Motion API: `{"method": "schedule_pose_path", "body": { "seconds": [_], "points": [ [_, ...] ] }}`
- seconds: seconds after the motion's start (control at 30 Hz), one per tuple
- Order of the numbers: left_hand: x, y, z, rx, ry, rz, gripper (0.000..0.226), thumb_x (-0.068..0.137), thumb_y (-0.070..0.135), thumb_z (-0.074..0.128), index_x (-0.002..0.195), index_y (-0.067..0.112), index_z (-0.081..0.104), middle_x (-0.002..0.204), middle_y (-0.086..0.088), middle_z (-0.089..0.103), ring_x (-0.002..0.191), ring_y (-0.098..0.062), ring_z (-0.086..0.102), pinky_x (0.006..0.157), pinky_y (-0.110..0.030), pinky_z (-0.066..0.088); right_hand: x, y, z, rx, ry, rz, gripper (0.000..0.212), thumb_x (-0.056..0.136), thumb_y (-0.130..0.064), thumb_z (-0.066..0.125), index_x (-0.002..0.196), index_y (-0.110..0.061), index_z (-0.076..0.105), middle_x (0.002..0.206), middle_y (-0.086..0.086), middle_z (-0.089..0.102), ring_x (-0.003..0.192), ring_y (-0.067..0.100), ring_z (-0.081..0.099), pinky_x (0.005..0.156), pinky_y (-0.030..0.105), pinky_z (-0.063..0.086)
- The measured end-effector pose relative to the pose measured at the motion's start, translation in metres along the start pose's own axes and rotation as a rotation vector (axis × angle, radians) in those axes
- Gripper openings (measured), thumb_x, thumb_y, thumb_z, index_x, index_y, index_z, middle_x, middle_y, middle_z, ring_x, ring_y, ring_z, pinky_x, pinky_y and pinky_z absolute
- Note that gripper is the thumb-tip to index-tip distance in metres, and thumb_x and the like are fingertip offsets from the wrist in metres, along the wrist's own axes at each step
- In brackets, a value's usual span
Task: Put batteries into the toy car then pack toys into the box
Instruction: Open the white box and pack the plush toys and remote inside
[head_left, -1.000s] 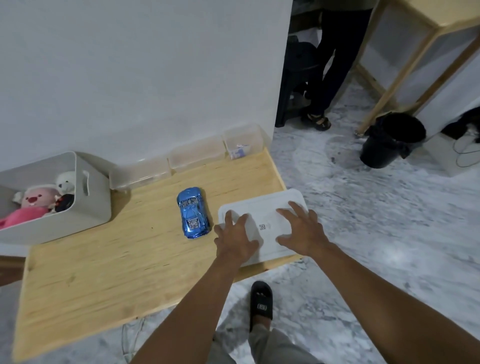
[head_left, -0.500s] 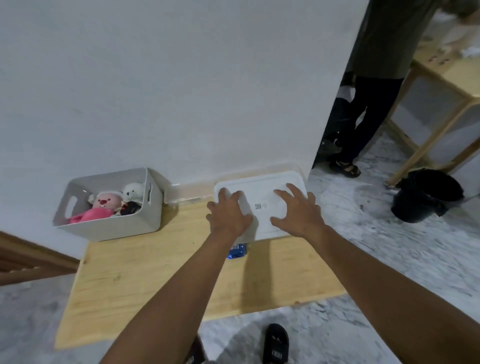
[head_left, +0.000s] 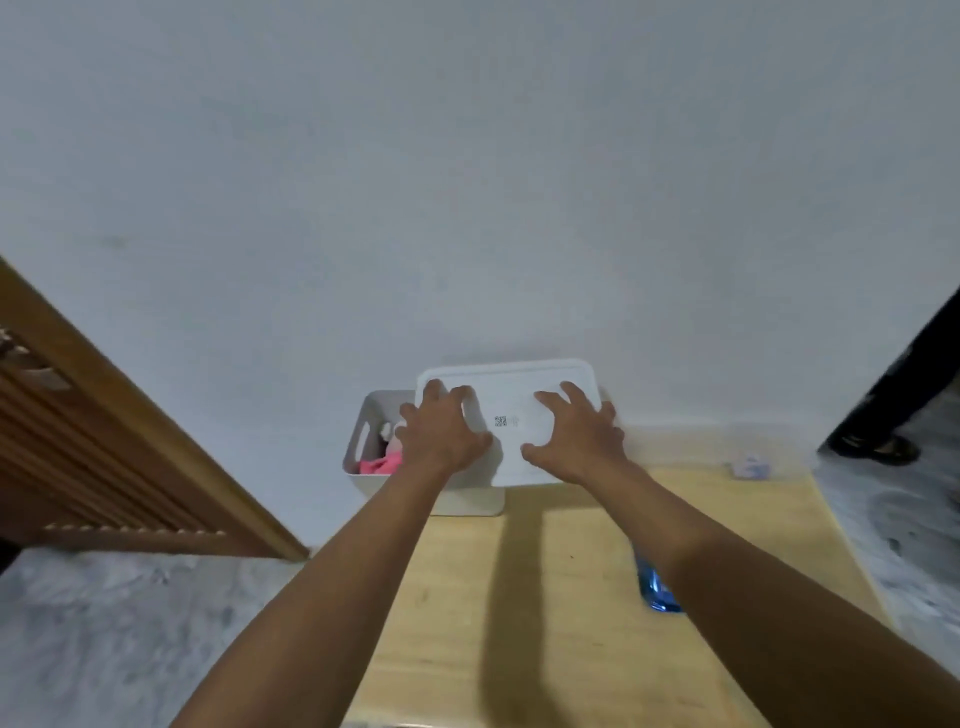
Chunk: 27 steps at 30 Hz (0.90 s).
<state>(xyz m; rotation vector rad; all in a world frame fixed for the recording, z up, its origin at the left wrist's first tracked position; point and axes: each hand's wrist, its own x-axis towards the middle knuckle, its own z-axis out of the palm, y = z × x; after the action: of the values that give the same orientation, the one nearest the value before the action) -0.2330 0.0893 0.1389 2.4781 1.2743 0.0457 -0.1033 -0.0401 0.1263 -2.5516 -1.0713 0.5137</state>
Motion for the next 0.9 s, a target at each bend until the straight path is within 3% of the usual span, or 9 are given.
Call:
{"method": "schedule_pose_path", "body": {
  "seconds": [0.13, 0.3, 0.9],
  "points": [
    [0.021, -0.064, -0.013, -0.023, -0.036, -0.014, 0.065, 0.084, 0.051, 0.071, 0.143, 0.035, 0.048, 0.151, 0.001, 0.036, 0.141, -0.042, 0.033, 0.109, -0.055, 0.04, 0.014, -0.057, 0.033, -0.014, -0.042, 0.016, 0.085, 0.079, -0.056, 0.068, 0.152, -0.042, 0.028, 0.165, -0.013, 0.009, 0.142, 0.04, 0.021, 0.107, 0.048, 0.034],
    [0.043, -0.109, -0.017, 0.01, -0.112, -0.045, 0.072, 0.083, 0.053, 0.073, 0.147, 0.036, 0.045, 0.153, 0.001, 0.034, 0.13, -0.04, 0.038, 0.1, -0.047, 0.043, 0.028, -0.095, 0.064, -0.03, -0.08, 0.053, 0.084, 0.079, -0.057, 0.068, 0.152, -0.042, 0.029, 0.164, -0.012, 0.011, 0.141, 0.04, 0.022, 0.107, 0.048, 0.035],
    [0.085, -0.154, 0.002, 0.014, -0.193, 0.008, 0.074, 0.085, 0.055, 0.071, 0.15, 0.034, 0.042, 0.157, 0.002, 0.03, 0.131, -0.039, 0.037, 0.102, -0.047, 0.043, 0.062, -0.12, 0.11, -0.07, -0.098, 0.154, 0.083, 0.078, -0.057, 0.066, 0.151, -0.04, 0.031, 0.161, -0.012, 0.016, 0.133, 0.039, 0.031, 0.102, 0.047, 0.039]
  ]
}}
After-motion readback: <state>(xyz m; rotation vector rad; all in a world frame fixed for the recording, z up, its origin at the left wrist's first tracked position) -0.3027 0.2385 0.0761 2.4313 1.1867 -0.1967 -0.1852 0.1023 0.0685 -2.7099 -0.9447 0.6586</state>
